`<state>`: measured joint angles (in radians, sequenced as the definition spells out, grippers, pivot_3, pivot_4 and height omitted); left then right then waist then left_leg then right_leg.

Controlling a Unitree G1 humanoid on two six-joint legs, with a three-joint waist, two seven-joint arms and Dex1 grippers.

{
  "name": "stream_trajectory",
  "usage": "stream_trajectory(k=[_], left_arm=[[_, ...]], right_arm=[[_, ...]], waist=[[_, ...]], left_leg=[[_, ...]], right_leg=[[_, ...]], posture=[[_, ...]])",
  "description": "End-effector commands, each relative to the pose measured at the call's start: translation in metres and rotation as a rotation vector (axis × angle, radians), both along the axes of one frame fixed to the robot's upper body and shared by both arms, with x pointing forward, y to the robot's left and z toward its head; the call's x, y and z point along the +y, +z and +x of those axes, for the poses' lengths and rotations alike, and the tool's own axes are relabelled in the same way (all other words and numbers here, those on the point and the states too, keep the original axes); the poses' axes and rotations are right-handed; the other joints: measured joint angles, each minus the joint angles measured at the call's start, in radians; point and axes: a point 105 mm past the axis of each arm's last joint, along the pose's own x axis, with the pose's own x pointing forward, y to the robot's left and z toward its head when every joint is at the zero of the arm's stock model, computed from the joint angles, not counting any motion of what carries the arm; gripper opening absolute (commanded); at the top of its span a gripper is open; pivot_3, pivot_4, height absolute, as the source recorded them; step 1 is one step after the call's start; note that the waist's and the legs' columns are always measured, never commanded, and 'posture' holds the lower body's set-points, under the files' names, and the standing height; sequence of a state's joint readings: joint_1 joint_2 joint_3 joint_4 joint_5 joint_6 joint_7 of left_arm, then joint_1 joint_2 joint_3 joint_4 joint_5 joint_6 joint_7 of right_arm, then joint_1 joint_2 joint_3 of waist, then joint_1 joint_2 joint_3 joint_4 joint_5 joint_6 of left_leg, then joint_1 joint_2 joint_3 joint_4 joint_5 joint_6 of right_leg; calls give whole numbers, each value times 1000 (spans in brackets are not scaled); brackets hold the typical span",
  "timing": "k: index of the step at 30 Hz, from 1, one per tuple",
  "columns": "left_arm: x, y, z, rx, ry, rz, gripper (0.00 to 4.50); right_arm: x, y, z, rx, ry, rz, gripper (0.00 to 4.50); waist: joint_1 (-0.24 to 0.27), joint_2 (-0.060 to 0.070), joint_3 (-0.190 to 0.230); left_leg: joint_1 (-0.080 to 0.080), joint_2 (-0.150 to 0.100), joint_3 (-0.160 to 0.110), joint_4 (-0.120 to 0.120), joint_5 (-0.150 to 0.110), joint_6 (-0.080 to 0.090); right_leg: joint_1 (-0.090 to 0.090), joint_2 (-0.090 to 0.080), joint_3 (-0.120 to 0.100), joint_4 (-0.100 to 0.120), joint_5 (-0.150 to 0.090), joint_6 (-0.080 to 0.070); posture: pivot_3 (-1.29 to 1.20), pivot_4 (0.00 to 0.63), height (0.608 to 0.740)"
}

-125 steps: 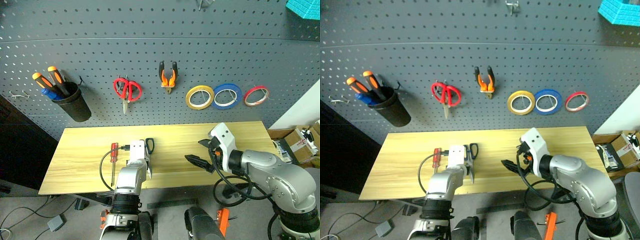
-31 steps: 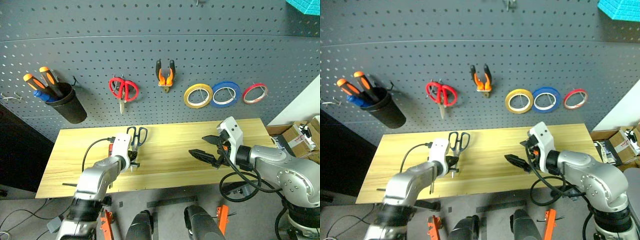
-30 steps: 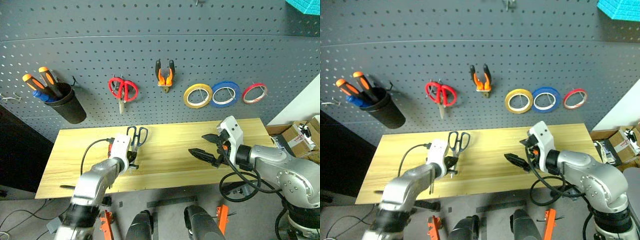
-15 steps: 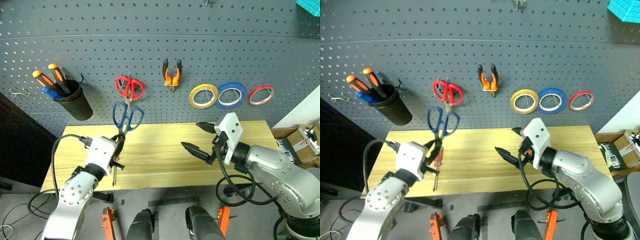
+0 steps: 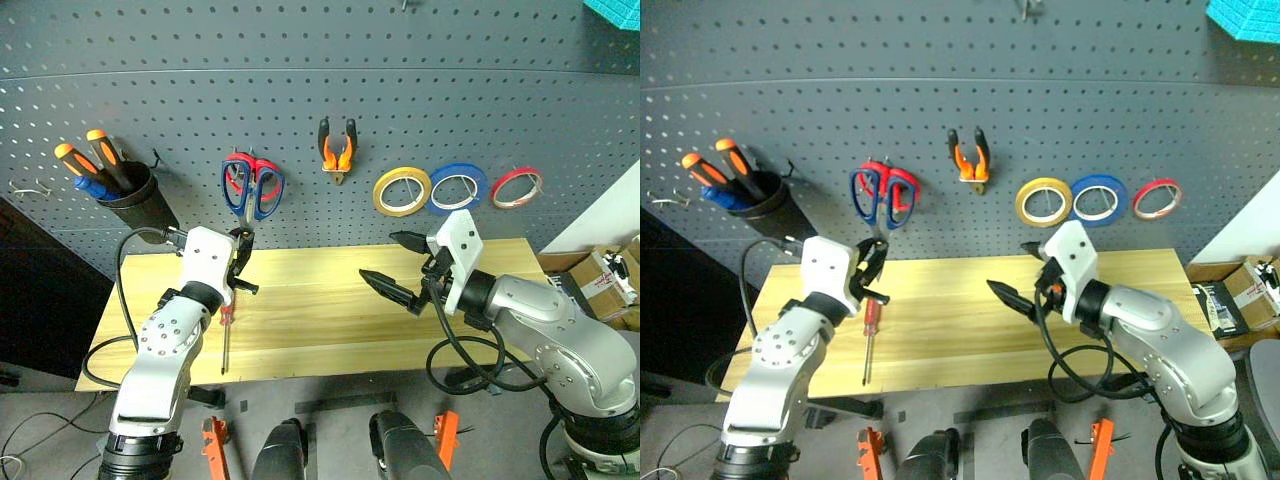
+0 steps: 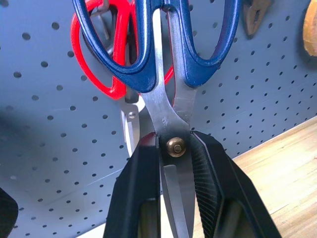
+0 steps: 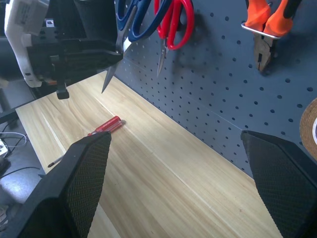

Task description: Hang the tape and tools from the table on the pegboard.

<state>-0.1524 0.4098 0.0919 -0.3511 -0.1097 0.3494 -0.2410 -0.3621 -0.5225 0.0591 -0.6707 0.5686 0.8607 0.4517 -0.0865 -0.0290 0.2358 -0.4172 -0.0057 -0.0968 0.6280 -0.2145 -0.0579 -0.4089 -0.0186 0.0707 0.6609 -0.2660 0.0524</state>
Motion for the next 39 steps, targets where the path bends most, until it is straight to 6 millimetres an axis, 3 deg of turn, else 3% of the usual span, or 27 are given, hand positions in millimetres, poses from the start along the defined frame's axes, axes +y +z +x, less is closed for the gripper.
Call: stream_trajectory(k=[1, 4, 10, 14, 16, 20, 25, 33, 39], left_arm=[[-3, 10, 6, -34, 10, -19, 551], [-2, 10, 13, -28, 33, -52, 551], [-1, -1, 19, 38, 49, -81, 2404], [-8, -47, 4, 245, -12, -47, 3527], [-1, -50, 1, 259, 13, -27, 3527], [34, -79, 1, 444, 203, -57, 3527], [52, -106, 6, 664, 280, -96, 3527], [59, -129, 23, 824, 338, -180, 3527], [65, -144, 27, 896, 407, -253, 3527]], right_arm=[[-1, 15, 0, -71, -5, 20, 4500], [2, 24, 1, -100, -2, 50, 4500], [5, 30, -2, -119, 7, 65, 4500], [0, 14, 1, -55, -64, 56, 4500], [-2, 9, 7, -3, -136, 87, 4500], [-2, -17, 14, 212, -222, 78, 4500], [4, -32, 9, 374, -195, 32, 4500], [31, -27, -7, 282, -14, -128, 4500], [49, -13, -7, 209, 50, -138, 4500]], waist=[[0, 0, 0], [0, 0, 0], [-1, 0, 0], [-4, 0, 0], [-4, 0, 0], [-3, 0, 0], [-2, 0, 0], [-3, 0, 0], [-11, 0, 1]], left_leg=[[0, 0, 0, 0, 0, 0], [0, 0, 0, 1, 0, 0], [0, 0, 0, 1, 0, 0], [0, 0, -1, 0, 0, 0], [0, 0, -1, 0, 0, 0], [1, 0, -2, 1, 1, 1], [1, 0, -1, 2, 3, 3], [1, -1, -1, 1, 3, 3], [1, -1, -1, 1, 2, 3]], right_leg=[[0, 0, 0, 0, 0, 0], [0, 0, 0, 1, 0, 0], [0, 0, 0, 2, 0, 0], [0, 0, 0, 2, 2, -4], [0, 0, 0, 2, 3, -5], [0, 1, -1, 4, 2, -3], [1, 1, -1, 4, 2, 0], [0, 1, -1, 3, 2, 0], [0, 0, -1, 3, 2, 0]], posture=[[-132, 218, 740], [-135, 217, 740], [-142, 214, 740], [-145, 216, 740], [-144, 219, 740], [-132, 219, 740], [-124, 220, 740], [-141, 234, 740], [-162, 246, 740]])
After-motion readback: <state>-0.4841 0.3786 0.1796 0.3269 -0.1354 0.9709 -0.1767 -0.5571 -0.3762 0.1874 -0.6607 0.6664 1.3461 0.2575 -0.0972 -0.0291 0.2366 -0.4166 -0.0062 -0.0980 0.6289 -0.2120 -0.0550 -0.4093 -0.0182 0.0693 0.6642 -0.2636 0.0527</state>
